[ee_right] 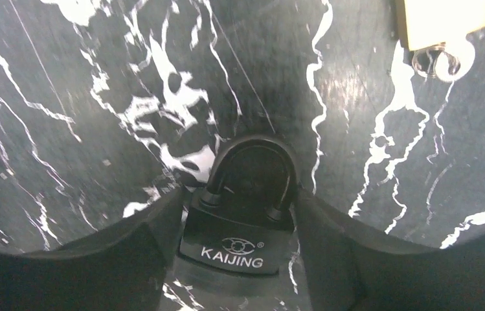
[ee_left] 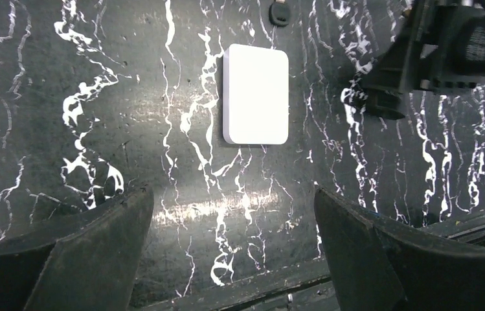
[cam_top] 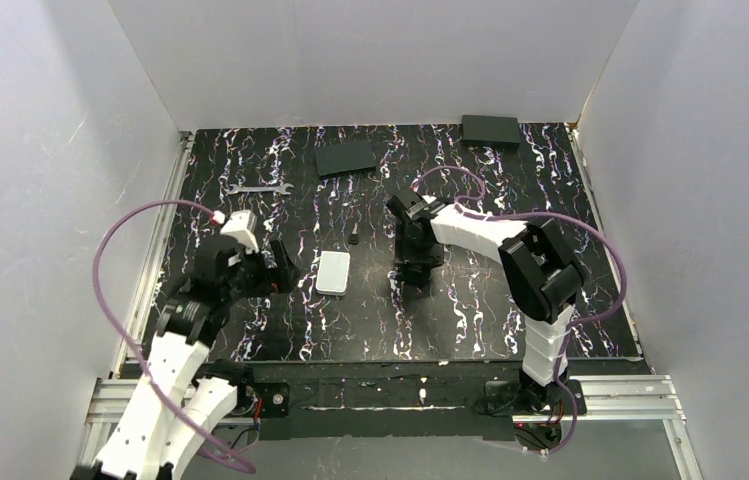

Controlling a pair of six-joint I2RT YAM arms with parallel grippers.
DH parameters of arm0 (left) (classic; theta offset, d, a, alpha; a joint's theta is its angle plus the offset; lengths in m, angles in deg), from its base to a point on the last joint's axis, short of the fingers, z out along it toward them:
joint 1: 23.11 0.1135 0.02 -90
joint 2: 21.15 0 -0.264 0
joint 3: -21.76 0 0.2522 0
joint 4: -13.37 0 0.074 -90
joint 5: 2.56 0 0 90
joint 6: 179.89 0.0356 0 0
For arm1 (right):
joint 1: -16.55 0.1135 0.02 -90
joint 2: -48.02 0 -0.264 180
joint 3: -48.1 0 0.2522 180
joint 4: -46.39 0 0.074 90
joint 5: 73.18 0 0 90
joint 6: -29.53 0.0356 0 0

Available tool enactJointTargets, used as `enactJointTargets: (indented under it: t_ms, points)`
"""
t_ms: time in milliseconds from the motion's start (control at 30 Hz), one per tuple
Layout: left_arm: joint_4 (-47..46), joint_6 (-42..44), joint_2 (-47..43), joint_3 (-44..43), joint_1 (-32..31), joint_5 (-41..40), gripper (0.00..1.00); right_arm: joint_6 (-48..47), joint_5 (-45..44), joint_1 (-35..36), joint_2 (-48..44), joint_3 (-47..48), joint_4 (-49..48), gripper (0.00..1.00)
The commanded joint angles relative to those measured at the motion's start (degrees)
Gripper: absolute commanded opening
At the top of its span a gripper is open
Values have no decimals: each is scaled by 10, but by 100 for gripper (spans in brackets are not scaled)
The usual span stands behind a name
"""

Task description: Unlock with the key

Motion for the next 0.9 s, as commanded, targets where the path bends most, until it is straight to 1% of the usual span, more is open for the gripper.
enactJointTargets:
  t_ms: [0,67,133,233,267,300,367,500,667,867]
  points:
    - [-51,-19,111,-10,-3,22,91,-43,27,2,-47,-29,7,78]
    - [-61,-13,172,-40,-13,18,90,-55,25,2,-63,-23,15,82]
    - [-67,3,231,-76,-30,6,89,-66,26,2,-82,-19,19,83]
    - [-71,41,326,-143,-63,-40,87,-72,21,2,-120,-22,23,83]
    - [-64,53,377,-180,-72,-44,85,-74,21,2,-144,-34,21,83]
    - [-54,60,406,-205,-75,-59,85,-75,19,2,-158,-41,21,84]
    - [-35,72,469,-254,-82,-61,82,-77,15,3,-190,-60,20,84]
    - [-23,99,567,-332,-108,-92,78,-82,5,2,-255,-101,19,85]
    - [30,120,688,-446,-133,-109,74,-85,2,2,-326,-150,10,85]
    - [59,134,784,-535,-159,-123,73,-80,11,2,-375,-190,5,85]
